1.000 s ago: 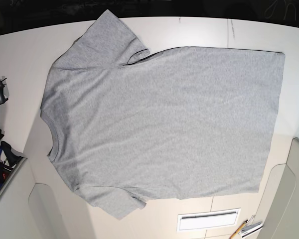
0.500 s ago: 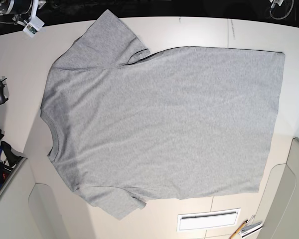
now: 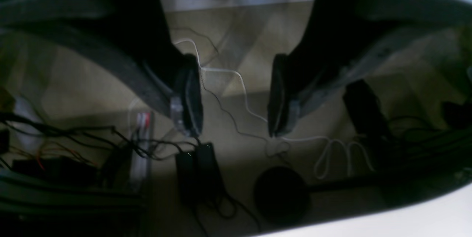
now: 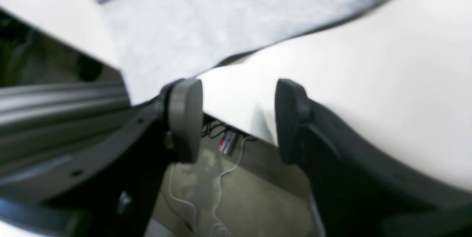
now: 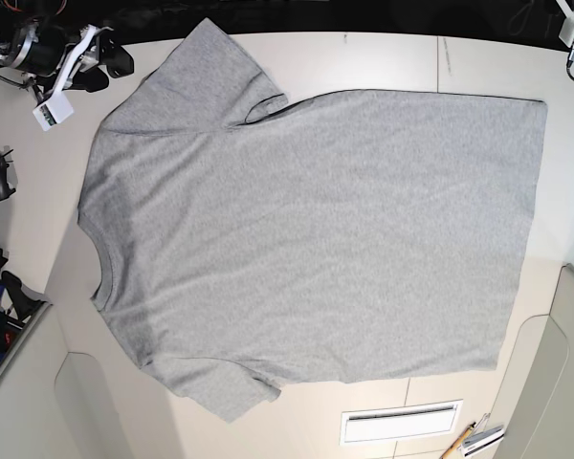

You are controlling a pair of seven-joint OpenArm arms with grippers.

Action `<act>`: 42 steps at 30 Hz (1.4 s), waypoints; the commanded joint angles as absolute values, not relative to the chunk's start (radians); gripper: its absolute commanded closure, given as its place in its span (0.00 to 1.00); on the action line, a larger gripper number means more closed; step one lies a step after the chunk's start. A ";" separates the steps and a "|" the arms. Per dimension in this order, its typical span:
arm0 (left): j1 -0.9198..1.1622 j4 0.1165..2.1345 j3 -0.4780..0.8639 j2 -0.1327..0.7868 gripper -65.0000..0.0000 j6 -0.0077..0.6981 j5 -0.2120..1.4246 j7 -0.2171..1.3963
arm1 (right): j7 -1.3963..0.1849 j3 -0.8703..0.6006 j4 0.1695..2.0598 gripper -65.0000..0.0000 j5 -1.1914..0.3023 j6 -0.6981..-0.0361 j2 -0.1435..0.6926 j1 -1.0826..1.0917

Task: Fold the T-shirt properly
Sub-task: 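Move both grippers down to the shirt's shoulder-side edge corners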

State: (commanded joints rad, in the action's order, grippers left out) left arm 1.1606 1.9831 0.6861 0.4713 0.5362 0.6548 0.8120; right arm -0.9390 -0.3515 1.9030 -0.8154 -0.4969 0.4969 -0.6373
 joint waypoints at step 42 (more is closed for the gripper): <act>0.577 1.472 0.688 0.606 0.35 0.644 0.956 0.907 | -0.921 -0.316 1.696 0.39 -0.875 -0.539 0.247 -0.541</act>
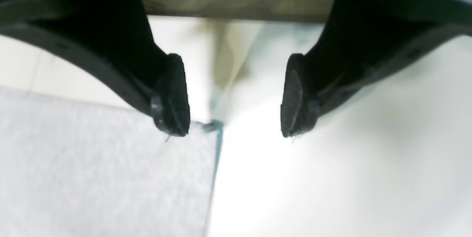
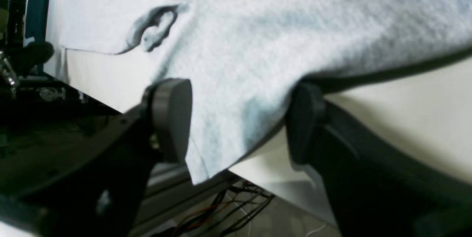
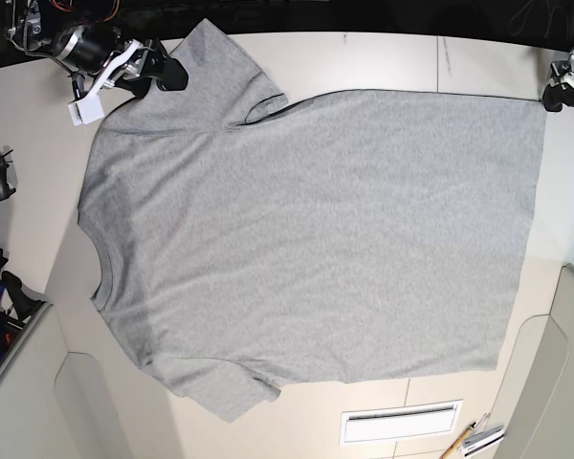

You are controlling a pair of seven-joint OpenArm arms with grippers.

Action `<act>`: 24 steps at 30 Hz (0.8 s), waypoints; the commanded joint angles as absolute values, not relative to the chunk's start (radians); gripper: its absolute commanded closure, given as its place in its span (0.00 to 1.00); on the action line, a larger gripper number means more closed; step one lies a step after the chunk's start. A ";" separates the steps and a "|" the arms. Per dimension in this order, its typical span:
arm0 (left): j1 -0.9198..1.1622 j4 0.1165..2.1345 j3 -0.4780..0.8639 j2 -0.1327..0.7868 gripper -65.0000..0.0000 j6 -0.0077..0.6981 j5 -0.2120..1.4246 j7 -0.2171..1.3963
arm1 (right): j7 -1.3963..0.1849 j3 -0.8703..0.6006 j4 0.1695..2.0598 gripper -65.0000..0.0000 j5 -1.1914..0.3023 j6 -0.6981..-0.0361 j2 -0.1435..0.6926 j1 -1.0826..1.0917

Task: Fold the T-shirt properly
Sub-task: 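Move both grippers down to the shirt's shoulder-side edge corners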

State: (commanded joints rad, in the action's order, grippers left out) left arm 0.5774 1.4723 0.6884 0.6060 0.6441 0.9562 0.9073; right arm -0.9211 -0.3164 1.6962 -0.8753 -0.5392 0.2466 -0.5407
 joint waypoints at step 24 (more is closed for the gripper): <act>0.513 1.377 0.466 0.607 0.27 0.690 1.058 0.967 | -0.936 -0.315 1.696 0.39 -0.922 -0.555 0.246 -0.541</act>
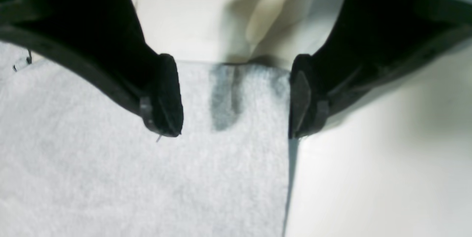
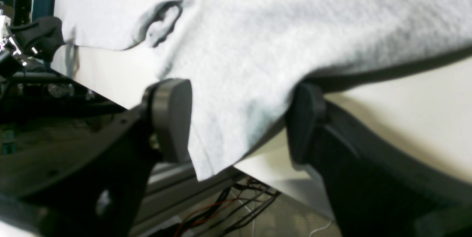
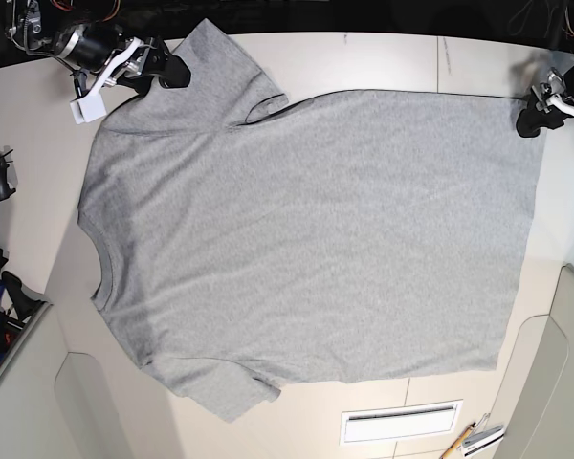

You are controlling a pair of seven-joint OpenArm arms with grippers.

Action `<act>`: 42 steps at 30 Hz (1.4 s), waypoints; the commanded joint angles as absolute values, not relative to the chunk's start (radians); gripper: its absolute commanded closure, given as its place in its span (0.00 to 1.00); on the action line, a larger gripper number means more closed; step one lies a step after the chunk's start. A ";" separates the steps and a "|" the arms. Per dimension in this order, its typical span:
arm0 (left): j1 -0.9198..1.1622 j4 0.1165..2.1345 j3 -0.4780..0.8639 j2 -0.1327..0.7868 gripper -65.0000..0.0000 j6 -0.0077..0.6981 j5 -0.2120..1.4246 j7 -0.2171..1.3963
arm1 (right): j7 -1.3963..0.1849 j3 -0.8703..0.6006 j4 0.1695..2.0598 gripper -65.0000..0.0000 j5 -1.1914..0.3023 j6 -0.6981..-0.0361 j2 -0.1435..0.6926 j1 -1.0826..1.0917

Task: Fold the T-shirt properly
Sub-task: 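Move both grippers down to the shirt's shoulder-side edge corners, then grasp the shirt edge with both grippers and lift it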

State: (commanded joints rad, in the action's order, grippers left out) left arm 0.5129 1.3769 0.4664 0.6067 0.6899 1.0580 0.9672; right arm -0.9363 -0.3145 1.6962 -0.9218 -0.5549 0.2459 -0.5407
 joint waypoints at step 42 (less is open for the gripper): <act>0.439 1.481 0.666 0.682 1.00 0.698 1.185 1.025 | -1.044 -0.441 2.020 1.00 -0.986 -0.592 0.187 -0.495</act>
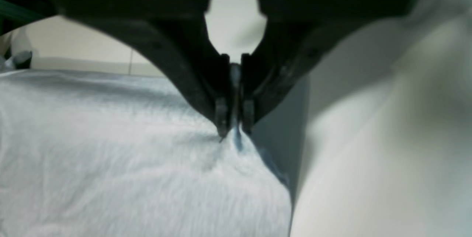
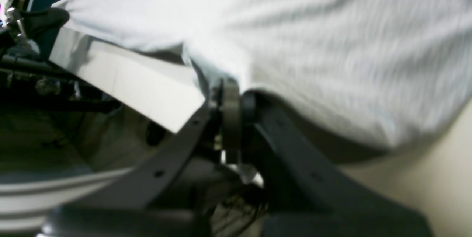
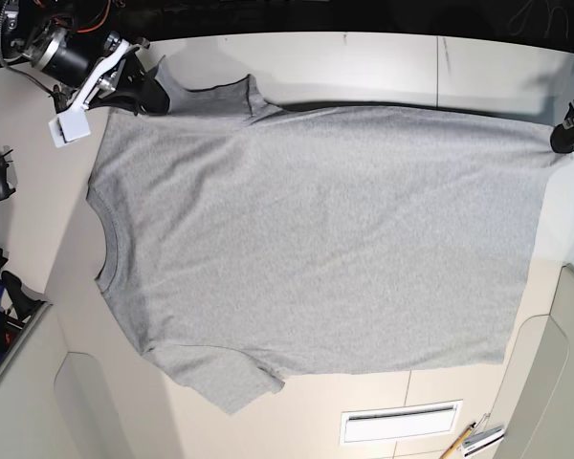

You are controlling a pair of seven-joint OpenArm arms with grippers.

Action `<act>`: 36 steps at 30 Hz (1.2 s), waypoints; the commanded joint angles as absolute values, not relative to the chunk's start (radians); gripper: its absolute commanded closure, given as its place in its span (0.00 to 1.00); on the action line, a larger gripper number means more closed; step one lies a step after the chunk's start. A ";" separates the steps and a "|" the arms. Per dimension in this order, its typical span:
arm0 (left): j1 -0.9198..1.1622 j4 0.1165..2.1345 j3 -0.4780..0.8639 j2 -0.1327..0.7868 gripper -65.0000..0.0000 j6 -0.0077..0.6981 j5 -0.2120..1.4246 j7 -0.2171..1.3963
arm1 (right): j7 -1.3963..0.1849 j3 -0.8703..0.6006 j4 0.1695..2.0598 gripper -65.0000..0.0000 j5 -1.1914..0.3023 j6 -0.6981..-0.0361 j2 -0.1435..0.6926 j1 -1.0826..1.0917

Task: Fold the T-shirt properly
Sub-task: 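Grasp the shirt edge with both grippers and lift it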

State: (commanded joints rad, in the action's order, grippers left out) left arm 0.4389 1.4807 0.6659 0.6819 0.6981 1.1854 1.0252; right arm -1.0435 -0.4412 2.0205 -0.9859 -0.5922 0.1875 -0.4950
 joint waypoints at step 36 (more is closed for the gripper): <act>-0.036 1.150 0.361 0.645 1.00 0.698 0.742 0.654 | -0.863 -0.282 1.386 1.00 -0.745 -0.603 0.187 0.167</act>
State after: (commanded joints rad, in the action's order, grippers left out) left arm -0.0357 1.1496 0.3611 0.6453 0.6981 0.7418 0.6537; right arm -0.8627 -0.2821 1.3865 -0.7452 -0.6025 0.1871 0.1673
